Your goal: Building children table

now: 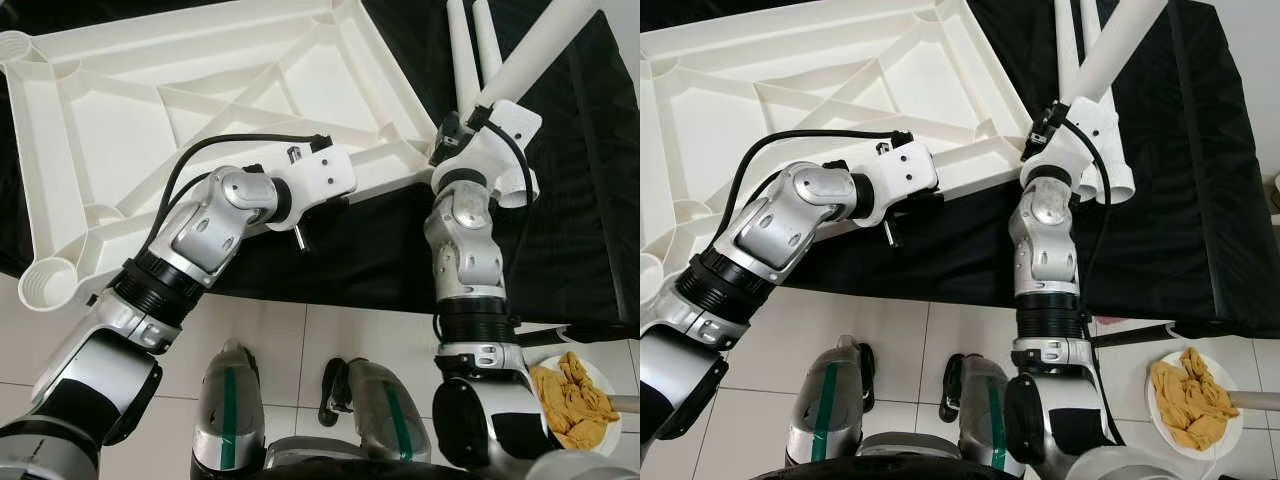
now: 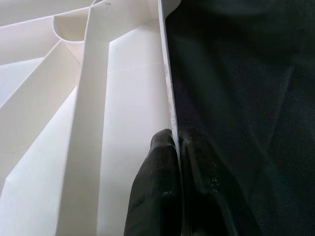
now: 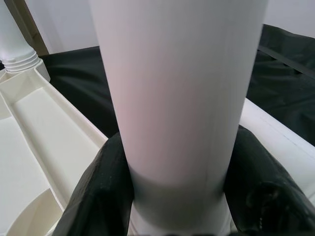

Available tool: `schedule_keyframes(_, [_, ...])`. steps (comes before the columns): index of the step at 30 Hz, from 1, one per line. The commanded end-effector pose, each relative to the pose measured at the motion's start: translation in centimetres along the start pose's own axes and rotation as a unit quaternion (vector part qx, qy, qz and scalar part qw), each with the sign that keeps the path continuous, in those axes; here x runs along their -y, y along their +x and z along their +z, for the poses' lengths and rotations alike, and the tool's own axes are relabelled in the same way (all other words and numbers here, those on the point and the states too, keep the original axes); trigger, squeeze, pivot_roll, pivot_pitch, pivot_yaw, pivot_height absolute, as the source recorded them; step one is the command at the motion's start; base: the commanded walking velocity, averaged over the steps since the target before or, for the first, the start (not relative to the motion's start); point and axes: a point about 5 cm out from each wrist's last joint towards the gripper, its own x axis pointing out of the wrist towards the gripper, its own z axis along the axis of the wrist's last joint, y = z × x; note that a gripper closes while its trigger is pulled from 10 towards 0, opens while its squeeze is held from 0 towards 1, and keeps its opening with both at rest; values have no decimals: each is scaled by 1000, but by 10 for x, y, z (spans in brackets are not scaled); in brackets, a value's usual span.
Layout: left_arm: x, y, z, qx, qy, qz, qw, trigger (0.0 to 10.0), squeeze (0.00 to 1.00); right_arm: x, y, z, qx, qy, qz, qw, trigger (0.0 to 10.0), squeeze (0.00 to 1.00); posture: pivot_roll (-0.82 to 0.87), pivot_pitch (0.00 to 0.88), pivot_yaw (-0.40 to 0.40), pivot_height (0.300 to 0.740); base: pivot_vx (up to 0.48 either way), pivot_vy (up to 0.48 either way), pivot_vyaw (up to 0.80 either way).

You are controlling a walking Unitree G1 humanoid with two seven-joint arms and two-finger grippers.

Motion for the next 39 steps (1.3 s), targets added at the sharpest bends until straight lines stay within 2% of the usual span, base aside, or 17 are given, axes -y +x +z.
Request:
schedule_keyframes(1, [15, 7, -13, -33, -7, -54, 998, 10000, 0, 9, -3, -12, -29, -6, -23, 999, 10000, 0, 94, 68, -72, 740, 0, 0, 0])
schedule_keyframes(12, [14, 6, -13, -34, -8, -51, 998, 10000, 0, 10, -3, -7, -22, -16, -23, 999, 10000, 0, 92, 73, -71, 740, 0, 0, 0])
schedule_keyframes(13, [13, 6, -13, -34, -8, -51, 998, 10000, 0, 9, -2, -6, -19, -11, -7, 1000, 10000, 1000, 90, 73, -71, 740, 0, 0, 0])
schedule_keyframes(19, [12, 6, -12, -32, -7, -49, 998, 10000, 0, 12, 2, -3, -11, -7, 23, 1000, 10000, 1000, 84, 71, -69, 740, 0, 0, 0])
schedule_keyframes(25, [11, 7, -11, -31, -7, -49, 998, 10000, 0, 23, 8, 1, -1, -9, 43, 999, 10000, 1000, 82, 71, -69, 740, 0, 0, 0])
schedule_keyframes(27, [11, 7, -11, -31, -7, -48, 998, 10000, 0, 23, 12, 2, 0, -4, 74, 997, 10000, 1000, 81, 72, -68, 740, 0, 0, 0])
schedule_keyframes(28, [11, 7, -10, -30, -7, -48, 998, 10000, 0, 20, 15, 2, -8, -3, 110, 994, 10000, 345, 80, 70, -68, 740, 0, 0, 0])
schedule_keyframes(29, [11, 7, -10, -30, -7, -48, 998, 10000, 0, 20, 15, 2, -8, -3, 110, 994, 10000, 345, 80, 70, -68, 740, 0, 0, 0])
schedule_keyframes(30, [11, 7, -10, -30, -7, -49, 998, 10000, 0, 16, 16, 0, -16, -2, 169, 985, 10000, 0, 81, 70, -68, 740, 0, 0, 0])
schedule_keyframes(31, [11, 7, -10, -30, -7, -49, 998, 10000, 0, 16, 16, 0, -16, -2, 169, 985, 10000, 0, 81, 70, -68, 740, 0, 0, 0])
schedule_keyframes(35, [12, 7, -10, -30, -6, -49, 998, 10000, 0, 15, 18, 2, -12, -12, 250, 968, 10000, 0, 81, 68, -68, 740, 0, 0, 0])
schedule_keyframes(39, [12, 8, -10, -29, -6, -49, 998, 10000, 0, 19, 20, 3, -3, -27, 277, 961, 10000, 0, 80, 67, -68, 740, 0, 0, 0])
